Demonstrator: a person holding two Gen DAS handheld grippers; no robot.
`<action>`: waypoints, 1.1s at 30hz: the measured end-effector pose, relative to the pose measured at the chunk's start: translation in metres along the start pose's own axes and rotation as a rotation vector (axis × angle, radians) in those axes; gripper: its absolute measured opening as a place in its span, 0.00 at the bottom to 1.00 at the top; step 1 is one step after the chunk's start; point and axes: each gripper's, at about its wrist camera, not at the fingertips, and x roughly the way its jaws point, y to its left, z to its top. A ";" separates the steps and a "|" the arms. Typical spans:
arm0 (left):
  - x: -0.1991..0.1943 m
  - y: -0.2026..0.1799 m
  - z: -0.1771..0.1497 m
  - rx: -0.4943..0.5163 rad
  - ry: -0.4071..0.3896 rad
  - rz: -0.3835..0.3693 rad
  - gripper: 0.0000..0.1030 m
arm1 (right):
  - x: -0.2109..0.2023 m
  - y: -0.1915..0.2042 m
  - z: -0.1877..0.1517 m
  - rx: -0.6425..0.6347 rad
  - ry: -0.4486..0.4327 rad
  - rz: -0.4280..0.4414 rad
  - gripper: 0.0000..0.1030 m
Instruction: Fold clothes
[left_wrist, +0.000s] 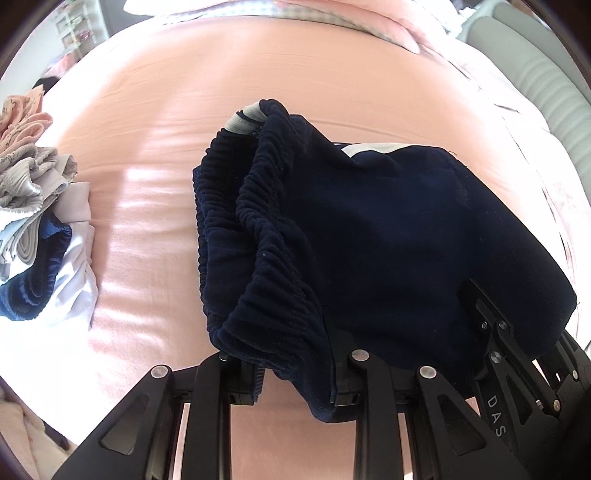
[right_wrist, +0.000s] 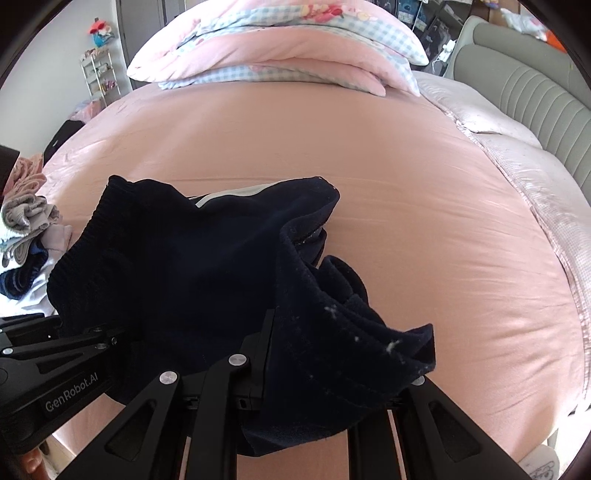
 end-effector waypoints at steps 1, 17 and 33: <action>-0.002 -0.002 -0.005 0.016 -0.003 0.003 0.22 | -0.004 -0.001 -0.004 -0.001 -0.001 -0.005 0.12; -0.029 0.000 -0.069 0.128 -0.010 0.023 0.22 | -0.031 0.026 -0.022 0.046 0.015 -0.023 0.12; -0.041 0.053 -0.116 0.020 0.008 -0.024 0.24 | -0.044 0.029 -0.025 0.053 0.047 0.023 0.12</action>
